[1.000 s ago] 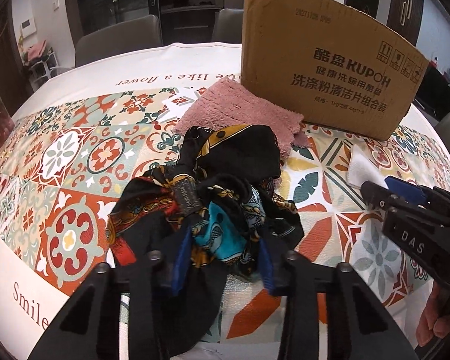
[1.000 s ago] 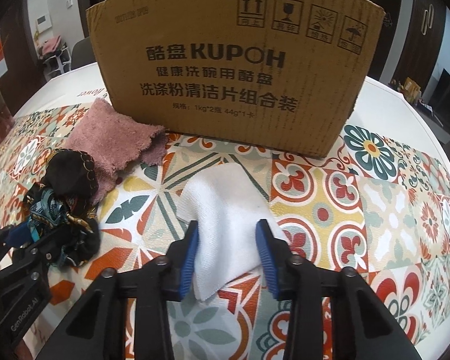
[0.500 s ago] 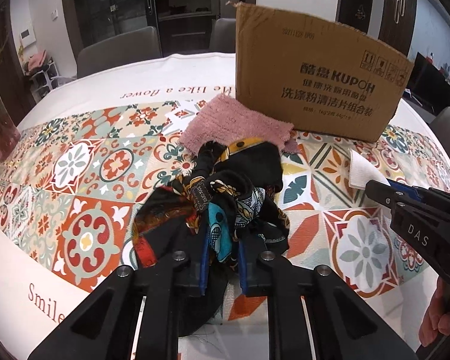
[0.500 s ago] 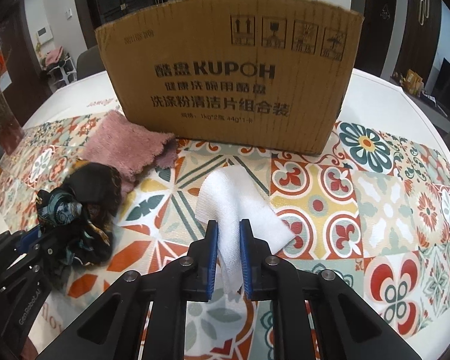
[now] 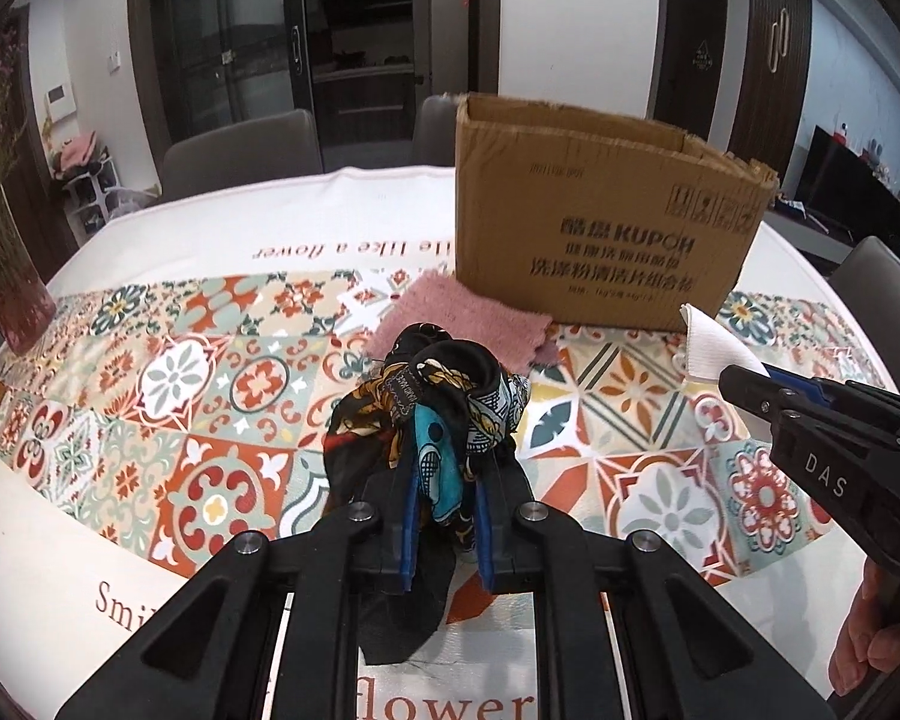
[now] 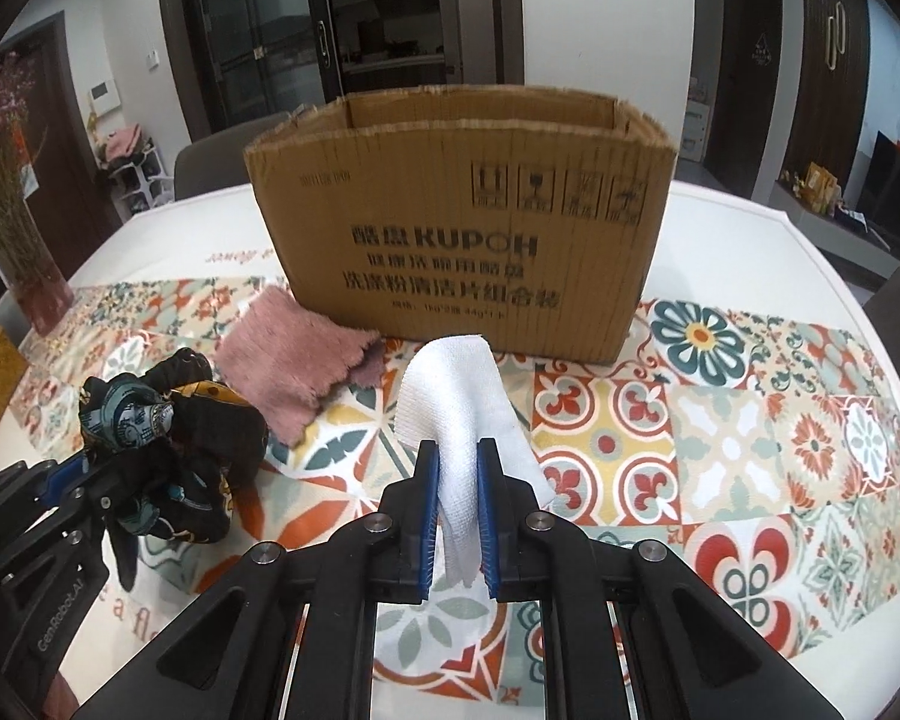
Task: Organize soft objects
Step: 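Lift the scarves and white pad and carry both over the box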
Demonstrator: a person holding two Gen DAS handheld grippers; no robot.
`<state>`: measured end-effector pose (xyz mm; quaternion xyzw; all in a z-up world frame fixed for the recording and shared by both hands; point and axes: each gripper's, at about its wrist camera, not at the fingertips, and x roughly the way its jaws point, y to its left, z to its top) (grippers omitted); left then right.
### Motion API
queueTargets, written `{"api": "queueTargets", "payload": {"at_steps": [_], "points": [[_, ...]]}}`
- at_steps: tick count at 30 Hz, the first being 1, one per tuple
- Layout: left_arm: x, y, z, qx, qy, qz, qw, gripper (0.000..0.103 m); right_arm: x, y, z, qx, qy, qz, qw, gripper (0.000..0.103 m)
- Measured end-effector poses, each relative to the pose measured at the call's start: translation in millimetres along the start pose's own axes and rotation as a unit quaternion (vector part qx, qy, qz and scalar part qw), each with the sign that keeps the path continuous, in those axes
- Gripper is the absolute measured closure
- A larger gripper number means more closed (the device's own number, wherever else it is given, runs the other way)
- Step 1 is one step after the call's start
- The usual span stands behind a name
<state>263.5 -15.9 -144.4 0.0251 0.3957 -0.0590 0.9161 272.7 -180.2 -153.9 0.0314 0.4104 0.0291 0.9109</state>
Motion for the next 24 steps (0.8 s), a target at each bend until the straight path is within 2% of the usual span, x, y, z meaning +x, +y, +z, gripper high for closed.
{"api": "queueTargets", "payload": {"at_steps": [24], "points": [[-72.0,-7.2,42.3,0.015,-0.089,-0.030,0.9954,0.087,-80.4,3.4,32.0,0.016,-0.094,0.004,0.995,0.090]]}}
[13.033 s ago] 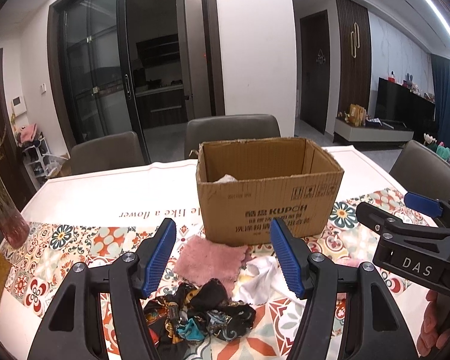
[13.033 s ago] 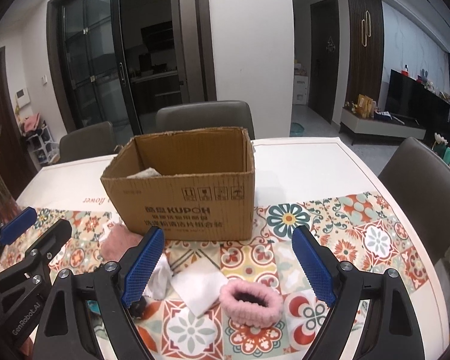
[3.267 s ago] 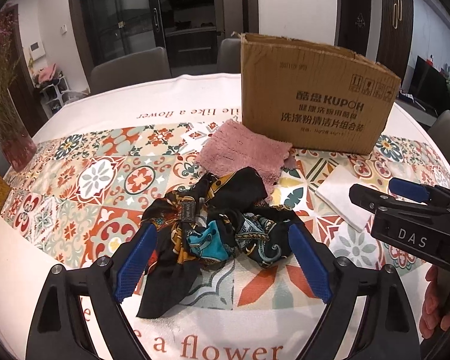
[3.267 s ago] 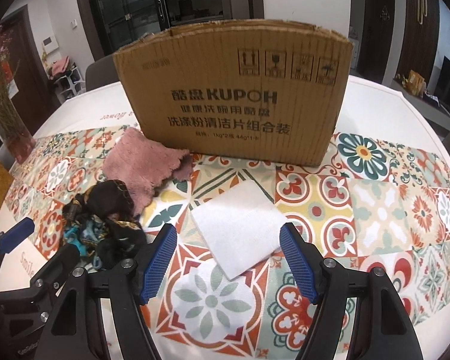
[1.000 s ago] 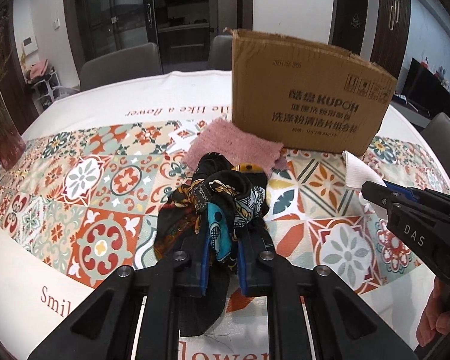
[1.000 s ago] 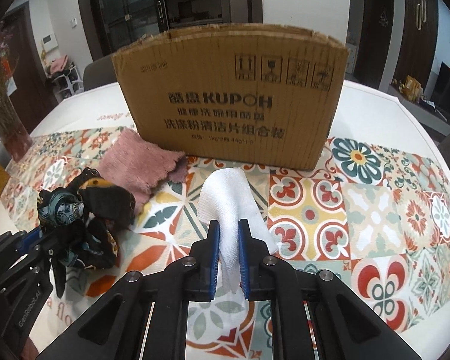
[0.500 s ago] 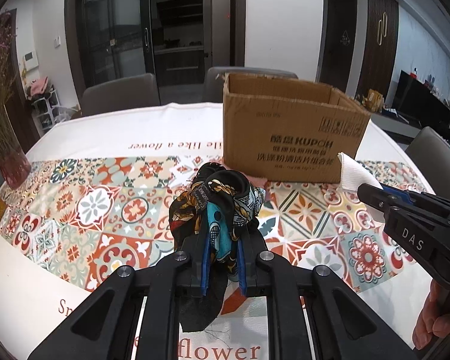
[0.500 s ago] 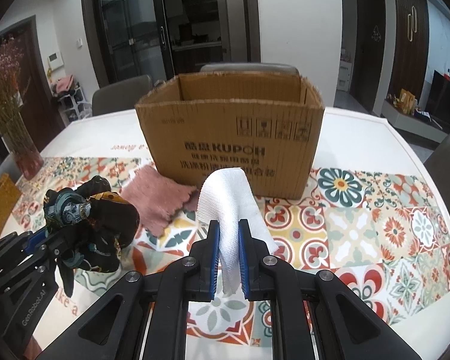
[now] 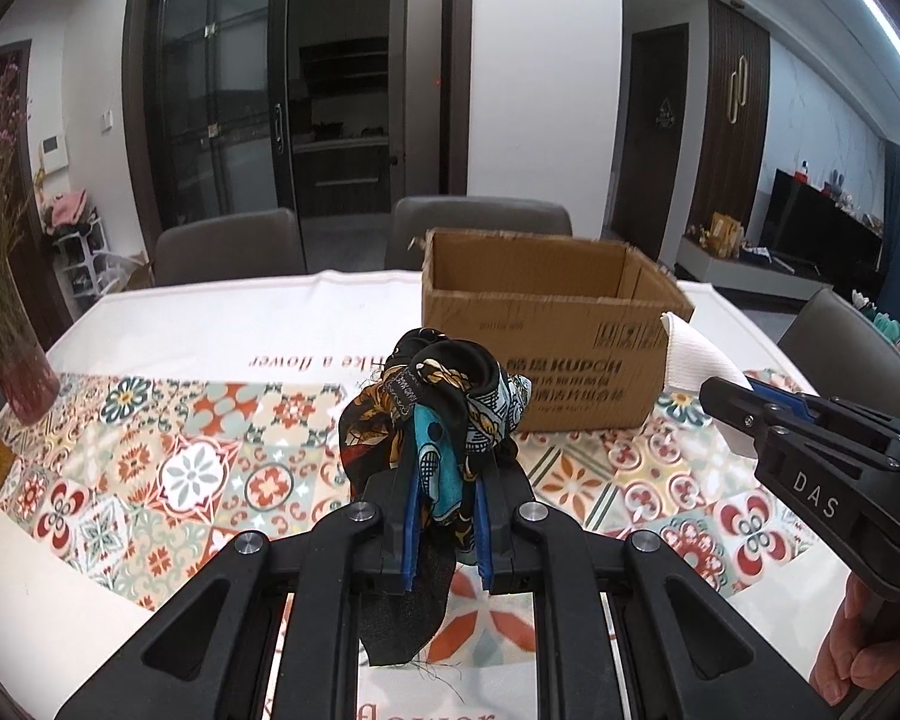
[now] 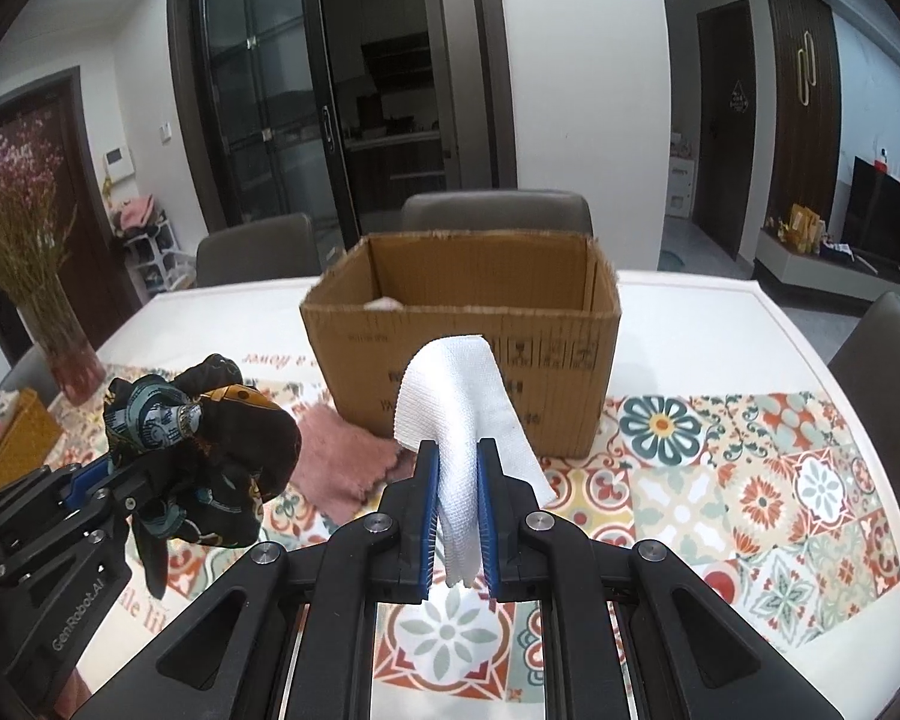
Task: Organize soft objects
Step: 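Lift the scarves and white pad and carry both over the box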
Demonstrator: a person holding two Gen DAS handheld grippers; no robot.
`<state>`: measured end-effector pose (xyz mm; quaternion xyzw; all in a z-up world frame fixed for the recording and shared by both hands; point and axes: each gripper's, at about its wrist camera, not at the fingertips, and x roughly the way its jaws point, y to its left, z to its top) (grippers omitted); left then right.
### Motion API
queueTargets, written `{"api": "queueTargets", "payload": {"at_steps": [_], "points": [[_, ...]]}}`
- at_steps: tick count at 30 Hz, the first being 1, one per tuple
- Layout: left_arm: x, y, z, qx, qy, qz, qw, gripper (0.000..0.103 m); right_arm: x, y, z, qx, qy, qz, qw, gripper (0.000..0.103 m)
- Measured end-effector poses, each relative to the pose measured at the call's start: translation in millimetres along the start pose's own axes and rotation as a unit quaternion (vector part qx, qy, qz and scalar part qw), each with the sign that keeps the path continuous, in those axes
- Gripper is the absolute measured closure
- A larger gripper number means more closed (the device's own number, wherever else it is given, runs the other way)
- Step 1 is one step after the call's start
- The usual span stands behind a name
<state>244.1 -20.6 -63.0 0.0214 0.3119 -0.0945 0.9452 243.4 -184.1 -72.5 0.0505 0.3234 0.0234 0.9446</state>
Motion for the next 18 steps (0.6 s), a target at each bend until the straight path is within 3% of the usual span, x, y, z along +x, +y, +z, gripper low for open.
{"api": "queueTargets", "payload": {"at_steps": [18], "points": [[-19.4,-17.2,53.8,0.021,-0.067,-0.022,0.9973,0.087,-25.8,0.8,39.1,-0.002,-0.059,-0.004,0.998,0.090]]}}
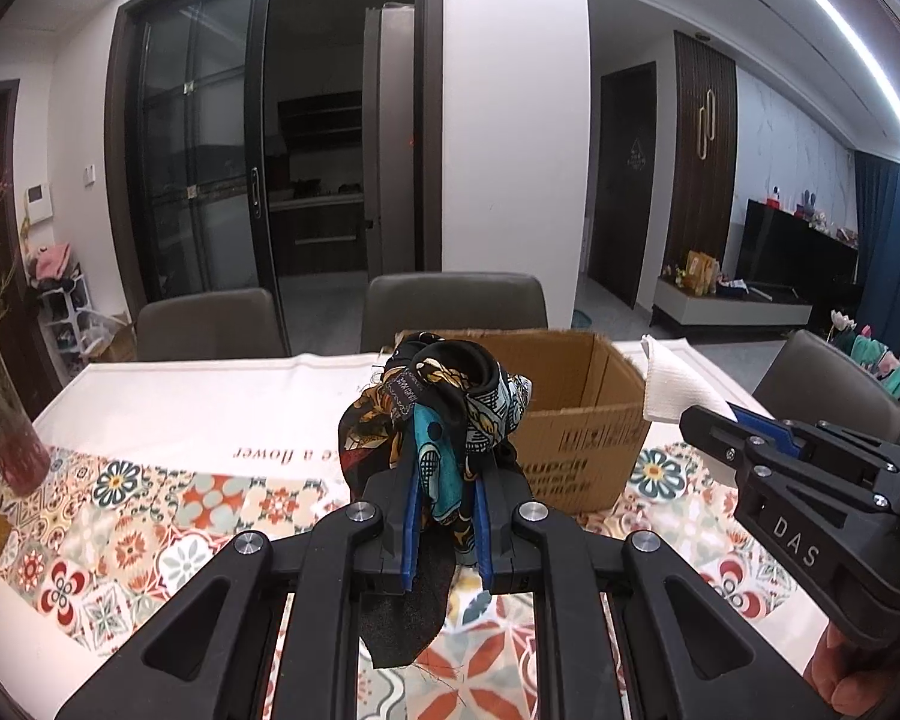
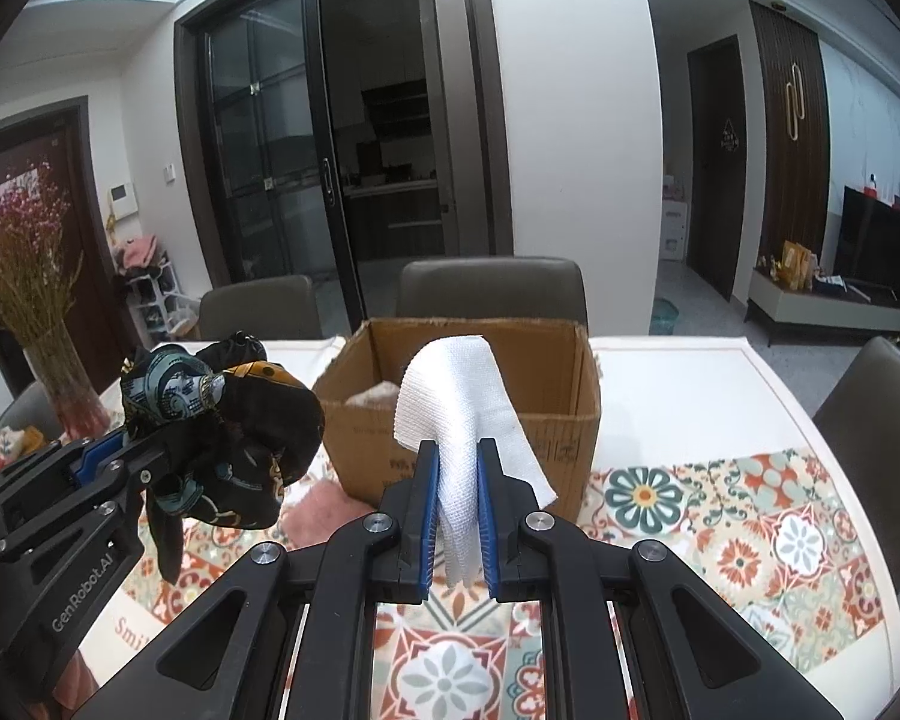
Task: Organize soft objects
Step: 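Lift the scarves and white pad and carry both over the box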
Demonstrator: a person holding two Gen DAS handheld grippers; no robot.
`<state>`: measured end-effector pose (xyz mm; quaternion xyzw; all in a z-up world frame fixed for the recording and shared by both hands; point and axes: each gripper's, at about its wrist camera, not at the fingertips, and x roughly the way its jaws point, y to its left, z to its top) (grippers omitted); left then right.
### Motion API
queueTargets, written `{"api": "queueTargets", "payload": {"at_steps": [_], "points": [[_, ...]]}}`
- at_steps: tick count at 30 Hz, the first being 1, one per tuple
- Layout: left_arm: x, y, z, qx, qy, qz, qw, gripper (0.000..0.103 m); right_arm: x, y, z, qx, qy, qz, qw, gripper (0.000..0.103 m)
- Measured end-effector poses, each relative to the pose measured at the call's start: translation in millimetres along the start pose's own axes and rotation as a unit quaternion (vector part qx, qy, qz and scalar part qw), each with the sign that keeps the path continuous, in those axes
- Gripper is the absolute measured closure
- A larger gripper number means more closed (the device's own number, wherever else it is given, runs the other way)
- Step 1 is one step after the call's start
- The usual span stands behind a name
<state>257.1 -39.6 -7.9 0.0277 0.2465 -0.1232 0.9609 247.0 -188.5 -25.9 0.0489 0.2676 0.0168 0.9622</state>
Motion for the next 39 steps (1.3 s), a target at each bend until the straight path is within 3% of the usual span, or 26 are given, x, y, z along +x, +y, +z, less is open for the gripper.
{"api": "queueTargets", "payload": {"at_steps": [20,39], "points": [[30.2,-11.1,62.1,0.025,-0.056,-0.024,0.9978,0.087,15.9,-11.0,45.2,-0.005,-0.047,0.004,0.999,0.090],[91.8,-12.8,87.9,0.039,-0.049,-0.033,0.9974,0.087,62.5,-16.4,73.1,-0.021,-0.053,-0.009,0.998,0.090]]}}
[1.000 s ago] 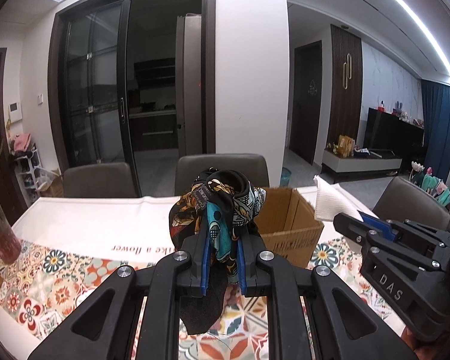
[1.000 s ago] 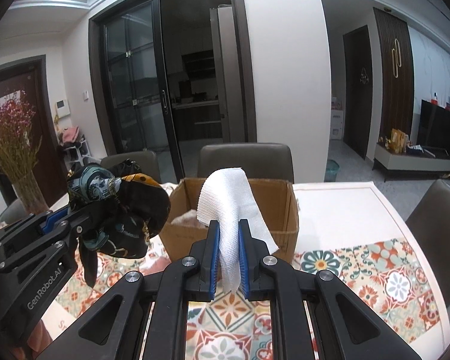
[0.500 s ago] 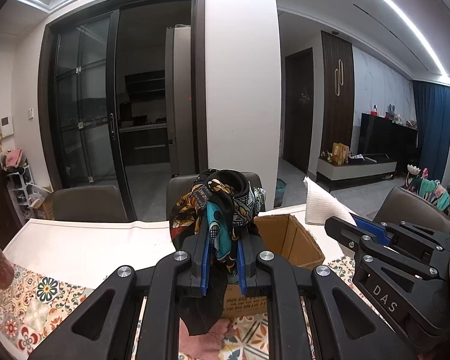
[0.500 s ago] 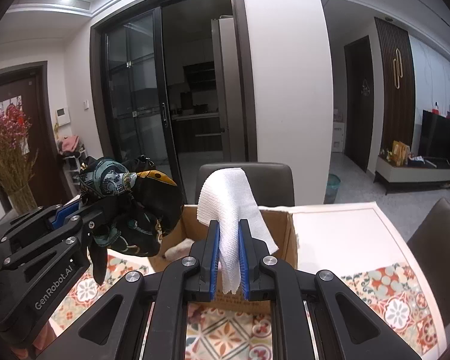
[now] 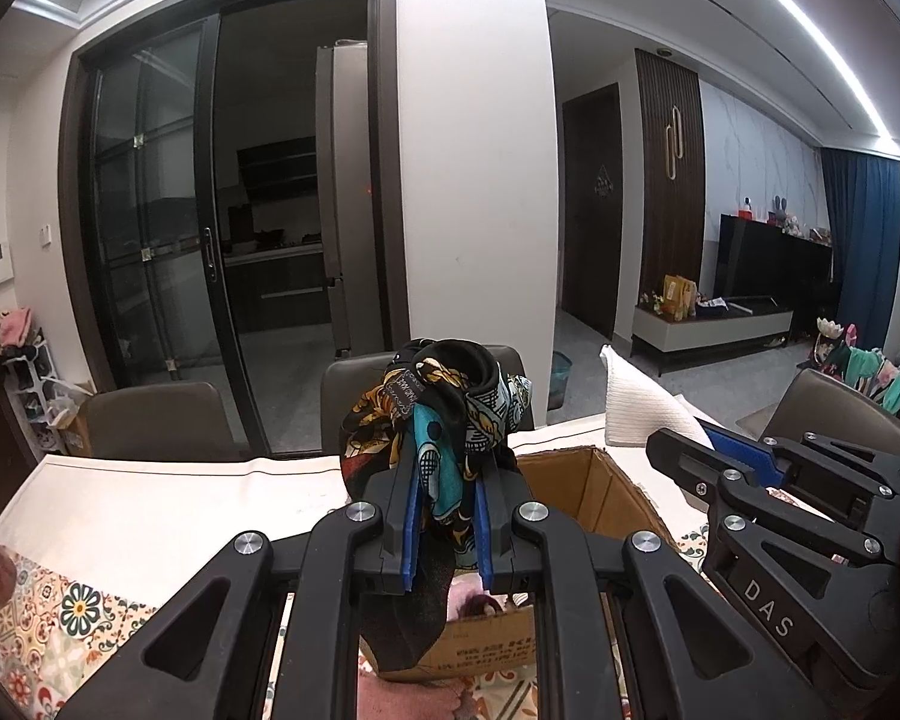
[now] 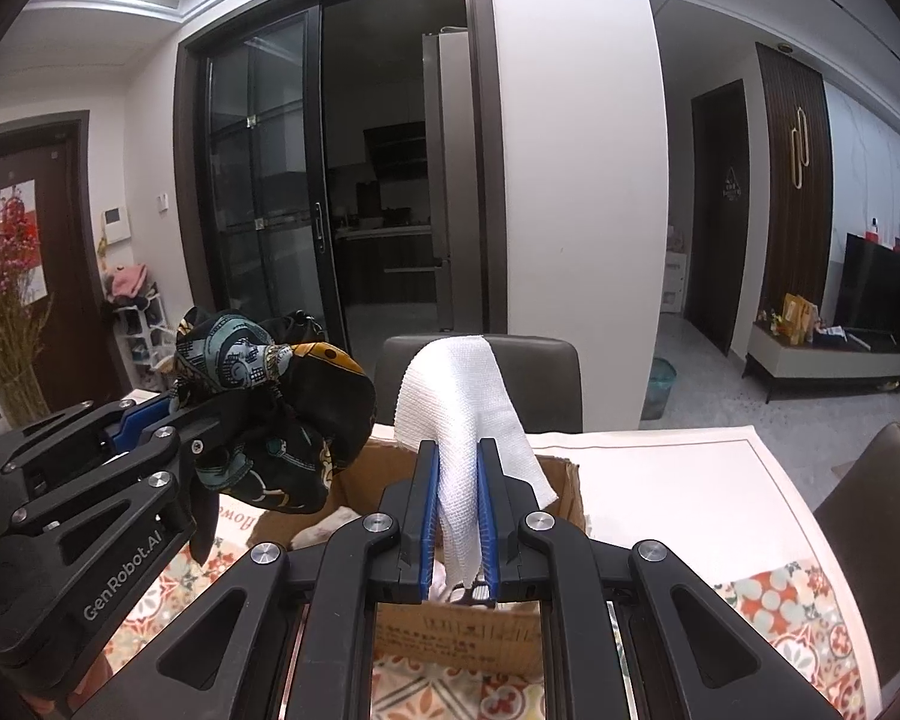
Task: Organize soft objects
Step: 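Lift the scarves and white pad and carry both over the box, then open both tools to drop the scarves and pad into the box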
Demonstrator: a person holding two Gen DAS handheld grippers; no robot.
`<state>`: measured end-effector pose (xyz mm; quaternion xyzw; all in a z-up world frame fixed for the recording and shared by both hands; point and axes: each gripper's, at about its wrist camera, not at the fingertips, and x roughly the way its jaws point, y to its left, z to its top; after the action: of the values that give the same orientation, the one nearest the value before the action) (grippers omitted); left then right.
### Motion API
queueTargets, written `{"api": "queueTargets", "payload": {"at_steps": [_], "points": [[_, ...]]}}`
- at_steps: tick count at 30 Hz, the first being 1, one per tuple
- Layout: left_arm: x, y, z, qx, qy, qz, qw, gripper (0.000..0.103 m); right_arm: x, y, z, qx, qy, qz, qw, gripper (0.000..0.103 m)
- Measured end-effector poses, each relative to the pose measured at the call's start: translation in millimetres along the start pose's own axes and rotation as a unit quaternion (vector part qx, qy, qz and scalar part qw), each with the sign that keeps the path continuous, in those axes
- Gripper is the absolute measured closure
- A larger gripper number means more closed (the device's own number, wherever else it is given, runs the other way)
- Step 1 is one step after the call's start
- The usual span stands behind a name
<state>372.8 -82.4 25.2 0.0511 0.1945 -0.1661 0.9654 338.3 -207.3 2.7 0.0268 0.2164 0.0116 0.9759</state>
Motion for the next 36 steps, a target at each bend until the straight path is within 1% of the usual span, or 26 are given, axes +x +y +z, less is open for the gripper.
{"api": "queueTargets", "payload": {"at_steps": [7,12,19,24,32,34,35,36], "points": [[25.7,-0.8,3.7,0.004,0.011,-0.009,0.9999,0.087,23.3,-5.5,0.2,-0.005,0.008,-0.005,1.000,0.090],[43.7,-0.5,3.7,0.005,0.024,-0.016,0.9996,0.087,44.3,-11.6,-1.5,-0.002,0.026,-0.004,1.000,0.090],[72.9,-0.6,-2.3,0.006,0.061,-0.031,0.9976,0.087,75.5,-21.4,-9.5,0.009,0.068,0.005,0.998,0.090],[89.3,-3.9,-8.5,0.009,0.086,-0.031,0.9957,0.087,91.5,-23.4,-20.3,0.008,0.095,0.005,0.995,0.090],[106.2,-8.3,-21.0,0.011,0.121,-0.041,0.9918,0.085,105.2,-23.0,-29.5,0.001,0.119,0.006,0.993,0.090],[109.5,-9.0,-23.2,0.013,0.130,-0.045,0.9904,0.084,108.6,-23.0,-28.7,-0.001,0.124,0.006,0.992,0.090],[110.1,-8.8,-23.8,0.015,0.131,-0.045,0.9902,0.081,108.8,-23.1,-29.4,-0.001,0.126,0.006,0.992,0.090],[110.2,-8.7,-24.6,0.016,0.132,-0.044,0.9902,0.075,109.3,-22.9,-29.4,-0.001,0.127,0.007,0.992,0.090]]}}
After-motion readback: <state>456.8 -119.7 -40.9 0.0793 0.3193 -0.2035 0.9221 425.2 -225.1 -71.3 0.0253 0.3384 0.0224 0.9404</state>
